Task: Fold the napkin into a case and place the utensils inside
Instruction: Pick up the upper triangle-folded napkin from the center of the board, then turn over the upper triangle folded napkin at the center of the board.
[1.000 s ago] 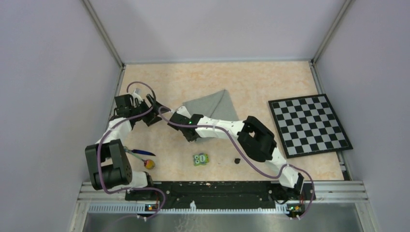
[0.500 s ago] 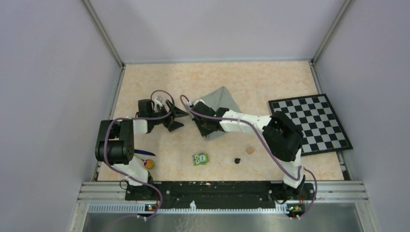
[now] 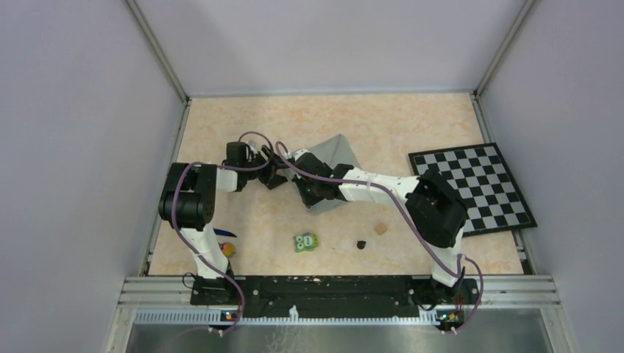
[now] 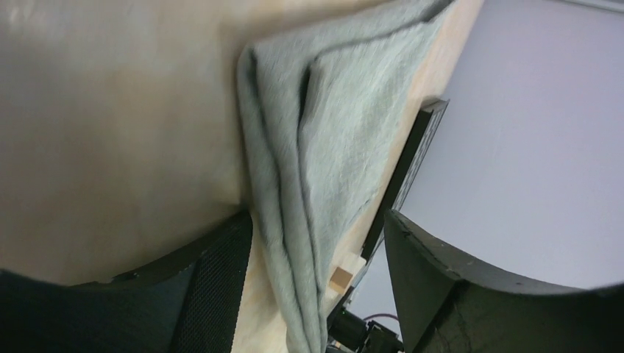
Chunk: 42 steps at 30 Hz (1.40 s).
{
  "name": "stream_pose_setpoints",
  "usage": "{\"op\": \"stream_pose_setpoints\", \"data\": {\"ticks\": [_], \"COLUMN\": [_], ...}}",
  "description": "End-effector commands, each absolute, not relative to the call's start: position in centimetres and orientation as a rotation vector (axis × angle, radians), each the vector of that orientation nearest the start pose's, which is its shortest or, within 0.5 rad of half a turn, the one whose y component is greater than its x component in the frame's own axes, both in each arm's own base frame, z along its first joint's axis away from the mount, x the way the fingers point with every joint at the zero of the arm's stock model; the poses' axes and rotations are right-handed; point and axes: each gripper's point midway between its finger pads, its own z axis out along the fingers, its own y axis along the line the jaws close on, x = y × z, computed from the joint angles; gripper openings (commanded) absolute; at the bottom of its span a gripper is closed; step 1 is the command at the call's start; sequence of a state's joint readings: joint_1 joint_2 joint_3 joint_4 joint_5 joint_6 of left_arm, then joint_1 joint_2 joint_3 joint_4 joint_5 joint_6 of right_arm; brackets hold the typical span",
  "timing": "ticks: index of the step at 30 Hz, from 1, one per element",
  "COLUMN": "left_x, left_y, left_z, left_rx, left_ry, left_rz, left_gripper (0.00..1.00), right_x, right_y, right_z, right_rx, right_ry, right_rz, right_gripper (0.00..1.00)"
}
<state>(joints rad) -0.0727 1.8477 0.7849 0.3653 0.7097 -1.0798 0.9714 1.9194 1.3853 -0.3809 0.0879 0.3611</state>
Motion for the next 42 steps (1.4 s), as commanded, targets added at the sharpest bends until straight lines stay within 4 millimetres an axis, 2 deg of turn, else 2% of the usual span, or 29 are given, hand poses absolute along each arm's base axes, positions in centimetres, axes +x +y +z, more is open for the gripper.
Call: {"op": "stream_pose_setpoints", "data": {"ticks": [1,3,8,13,16,21,22,26,28,33,38,42], "left_x": [40.5,41.0,41.7,41.9,42.1,42.3,42.3,42.1,41.8,41.4,41.2,41.2], "left_y": [-16.8,-16.6,-15.9,-15.6,-15.7,-15.8,-15.8,-15.9,-15.9,-16.0,-16.0,-16.0], "left_z": [2.9,2.3,1.8,1.6,1.9,3.1,3.4,3.8,3.6,3.5,3.4,3.3], "left_rx": [-0.809,-0.801,-0.766,-0.756,-0.742,-0.708,-0.704,-0.703,-0.717,-0.730,-0.732,-0.732], "left_ry": [2.334,2.355,2.378,2.393,2.388,2.381,2.379,2.388,2.405,2.421,2.427,2.431], "left_rz": [-1.268,-1.236,-1.134,-1.098,-1.100,-1.108,-1.108,-1.113,-1.116,-1.131,-1.127,-1.130], "left_gripper": [0.69,0.62,0.52,0.34,0.21,0.04,0.01,0.00,0.00,0.00,0.00,0.00], "right_x": [27.3,27.3,27.3,27.4,27.5,27.6,27.5,27.7,27.6,27.6,27.7,27.6], "right_y": [39.8,39.8,39.5,39.6,39.6,39.0,39.0,39.6,40.0,41.3,41.6,41.3], "right_z": [9.5,9.3,8.9,8.6,8.2,7.6,7.6,7.5,7.4,7.3,6.6,5.4], "right_rx": [-0.716,-0.727,-0.745,-0.756,-0.771,-0.819,-0.832,-0.865,-0.885,-0.895,-0.877,-0.889], "right_ry": [2.347,2.348,2.346,2.342,2.343,2.298,2.273,2.198,2.174,2.134,2.148,2.188], "right_rz": [0.538,0.535,0.519,0.512,0.501,0.441,0.424,0.350,0.303,0.272,0.241,0.180], "right_gripper": [0.00,0.00,0.00,0.00,0.00,0.01,0.08,0.27,0.40,0.56,0.57,0.52]}}
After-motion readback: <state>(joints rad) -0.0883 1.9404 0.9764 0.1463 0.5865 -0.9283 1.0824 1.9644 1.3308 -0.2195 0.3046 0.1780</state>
